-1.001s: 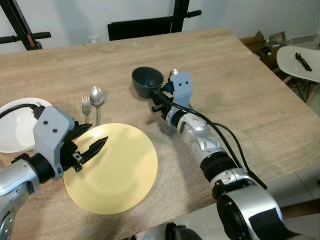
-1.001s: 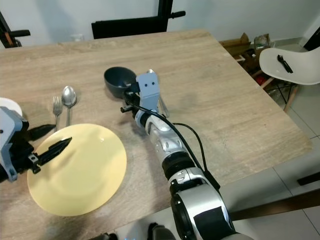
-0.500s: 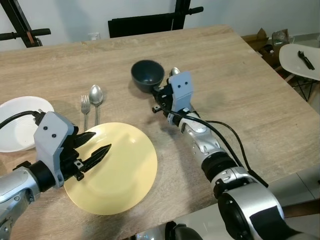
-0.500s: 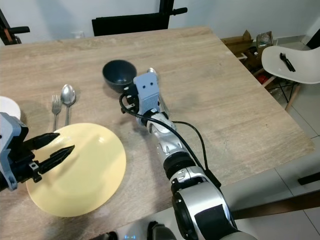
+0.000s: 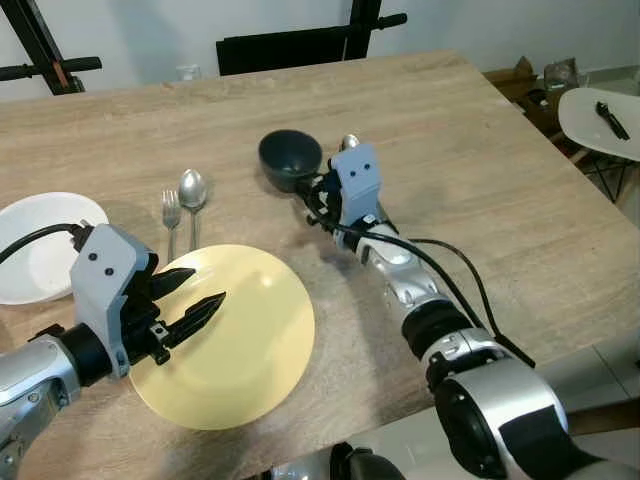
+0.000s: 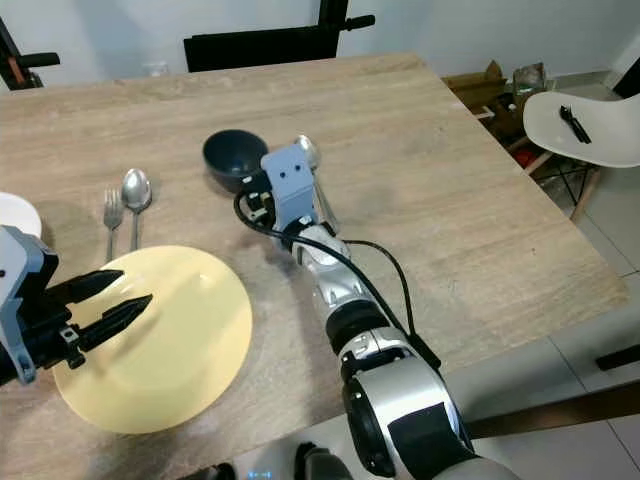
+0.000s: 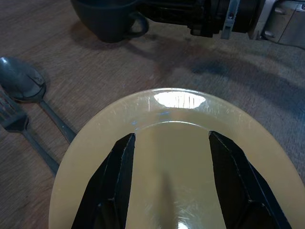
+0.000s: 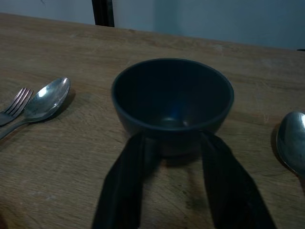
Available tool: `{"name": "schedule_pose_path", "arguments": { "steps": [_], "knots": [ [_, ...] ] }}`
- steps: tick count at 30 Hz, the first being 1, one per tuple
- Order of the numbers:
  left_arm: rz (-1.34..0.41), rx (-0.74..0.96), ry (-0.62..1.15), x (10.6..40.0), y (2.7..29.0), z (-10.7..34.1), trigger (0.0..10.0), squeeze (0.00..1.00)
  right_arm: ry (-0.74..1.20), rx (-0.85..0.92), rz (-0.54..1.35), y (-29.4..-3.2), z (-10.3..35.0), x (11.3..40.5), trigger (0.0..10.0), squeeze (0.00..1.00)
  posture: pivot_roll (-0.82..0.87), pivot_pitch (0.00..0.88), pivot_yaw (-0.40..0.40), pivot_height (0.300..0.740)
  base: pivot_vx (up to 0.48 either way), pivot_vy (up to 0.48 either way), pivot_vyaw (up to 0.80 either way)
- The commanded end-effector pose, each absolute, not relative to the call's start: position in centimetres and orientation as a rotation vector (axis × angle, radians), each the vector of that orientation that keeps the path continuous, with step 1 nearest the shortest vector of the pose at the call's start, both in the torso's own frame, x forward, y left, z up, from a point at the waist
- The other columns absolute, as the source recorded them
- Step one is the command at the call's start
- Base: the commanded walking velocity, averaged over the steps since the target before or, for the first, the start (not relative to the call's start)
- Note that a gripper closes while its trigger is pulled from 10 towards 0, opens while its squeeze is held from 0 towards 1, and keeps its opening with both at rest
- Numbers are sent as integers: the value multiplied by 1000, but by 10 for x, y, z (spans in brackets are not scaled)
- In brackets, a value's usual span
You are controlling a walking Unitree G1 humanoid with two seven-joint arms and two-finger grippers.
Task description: Setting the table
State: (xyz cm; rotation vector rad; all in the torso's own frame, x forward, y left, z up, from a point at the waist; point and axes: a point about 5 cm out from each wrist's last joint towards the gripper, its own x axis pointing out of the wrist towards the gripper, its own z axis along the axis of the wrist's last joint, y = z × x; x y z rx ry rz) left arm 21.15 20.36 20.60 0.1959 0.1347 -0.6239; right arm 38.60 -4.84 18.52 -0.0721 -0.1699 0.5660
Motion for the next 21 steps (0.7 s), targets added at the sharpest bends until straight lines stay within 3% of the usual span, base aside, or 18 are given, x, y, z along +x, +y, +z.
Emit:
{"name": "schedule_pose_path", "arguments": {
  "steps": [1, 3, 4, 13, 16, 21],
  "knots": [
    [-639, 203, 143, 209, 201, 206, 10000, 0, -168, -64, 558, -50, 183, 386, 10000, 1000, 172, 114, 12, 740, 0, 0, 0],
    [-642, 201, 143, 210, 200, 205, 10000, 0, -179, -56, 550, -53, 185, 386, 10000, 941, 170, 113, 13, 740, 0, 0, 0],
    [-644, 200, 143, 210, 200, 205, 10000, 0, -194, -52, 544, -55, 187, 387, 10000, 0, 168, 111, 14, 740, 0, 0, 0],
    [-628, 189, 142, 215, 197, 199, 10000, 0, -323, -8, 499, -77, 202, 380, 10000, 0, 137, 100, 14, 740, 0, 0, 0],
    [-545, 175, 126, 225, 193, 191, 10000, 0, -359, 88, 428, -98, 198, 356, 10000, 0, 111, 100, 18, 740, 0, 0, 0],
    [-469, 197, 122, 231, 192, 182, 10000, 0, -331, 161, 358, -108, 176, 319, 10000, 0, 77, 94, 21, 740, 0, 0, 0]
  ]
}}
